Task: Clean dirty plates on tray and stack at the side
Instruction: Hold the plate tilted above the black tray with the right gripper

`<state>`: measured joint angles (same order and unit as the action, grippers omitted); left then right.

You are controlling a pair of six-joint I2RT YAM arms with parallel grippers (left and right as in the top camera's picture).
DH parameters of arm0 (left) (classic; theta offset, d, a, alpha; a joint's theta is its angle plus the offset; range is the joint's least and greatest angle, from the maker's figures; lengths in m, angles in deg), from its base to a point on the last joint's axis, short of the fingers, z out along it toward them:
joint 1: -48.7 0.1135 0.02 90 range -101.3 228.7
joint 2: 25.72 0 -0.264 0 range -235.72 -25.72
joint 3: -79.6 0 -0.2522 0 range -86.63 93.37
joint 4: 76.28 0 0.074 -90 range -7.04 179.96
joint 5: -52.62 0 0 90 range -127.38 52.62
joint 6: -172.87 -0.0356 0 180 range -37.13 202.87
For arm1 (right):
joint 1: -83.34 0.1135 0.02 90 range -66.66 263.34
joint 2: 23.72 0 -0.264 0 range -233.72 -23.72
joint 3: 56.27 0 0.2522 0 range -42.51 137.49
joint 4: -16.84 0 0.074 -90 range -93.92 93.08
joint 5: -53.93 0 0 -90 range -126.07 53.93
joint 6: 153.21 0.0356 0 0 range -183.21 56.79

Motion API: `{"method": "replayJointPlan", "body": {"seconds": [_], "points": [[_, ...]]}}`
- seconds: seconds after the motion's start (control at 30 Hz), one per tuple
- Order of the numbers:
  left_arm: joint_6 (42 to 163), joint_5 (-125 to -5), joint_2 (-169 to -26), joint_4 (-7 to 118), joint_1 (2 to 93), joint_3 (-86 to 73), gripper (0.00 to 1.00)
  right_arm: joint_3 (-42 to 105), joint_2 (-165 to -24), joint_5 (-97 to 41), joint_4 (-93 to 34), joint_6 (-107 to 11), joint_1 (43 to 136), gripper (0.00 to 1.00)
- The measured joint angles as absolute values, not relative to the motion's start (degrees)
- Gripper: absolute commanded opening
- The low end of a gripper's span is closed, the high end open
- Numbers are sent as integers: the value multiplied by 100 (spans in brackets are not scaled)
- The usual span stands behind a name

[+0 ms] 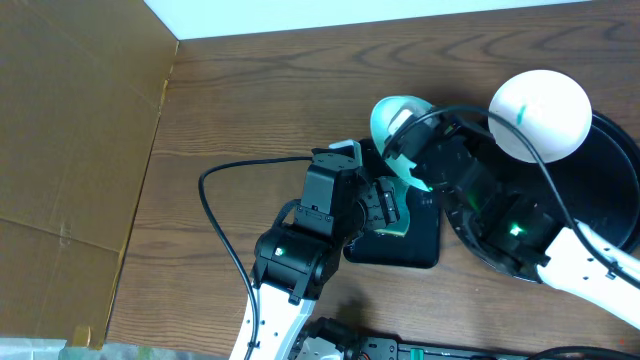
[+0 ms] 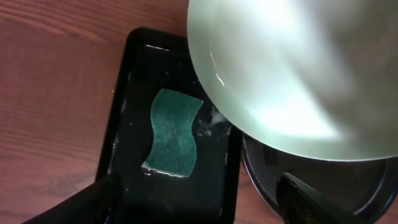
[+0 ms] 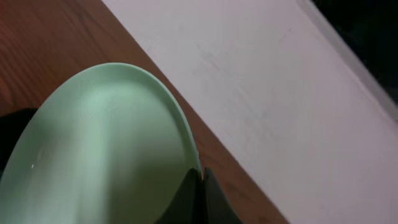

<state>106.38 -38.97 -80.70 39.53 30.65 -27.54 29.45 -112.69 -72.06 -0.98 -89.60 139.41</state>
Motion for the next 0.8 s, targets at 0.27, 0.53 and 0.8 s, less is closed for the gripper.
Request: {"method": "replayJointPlan", "body": {"seconds": [0.27,0.53,0.8], "points": [[10638,-3899,-8070,3953,3063,-2754,79,2945,-11269,-7370,-84,-9231,14031,1],[10638,-3897,-8070,3953,3063,-2754,79,2945,-11269,-7411,-84,-9321,14031,1],[10638,-3899,-8070,3953,3063,-2754,79,2945,-11269,-7427,-84,-9439,14031,1]]}}
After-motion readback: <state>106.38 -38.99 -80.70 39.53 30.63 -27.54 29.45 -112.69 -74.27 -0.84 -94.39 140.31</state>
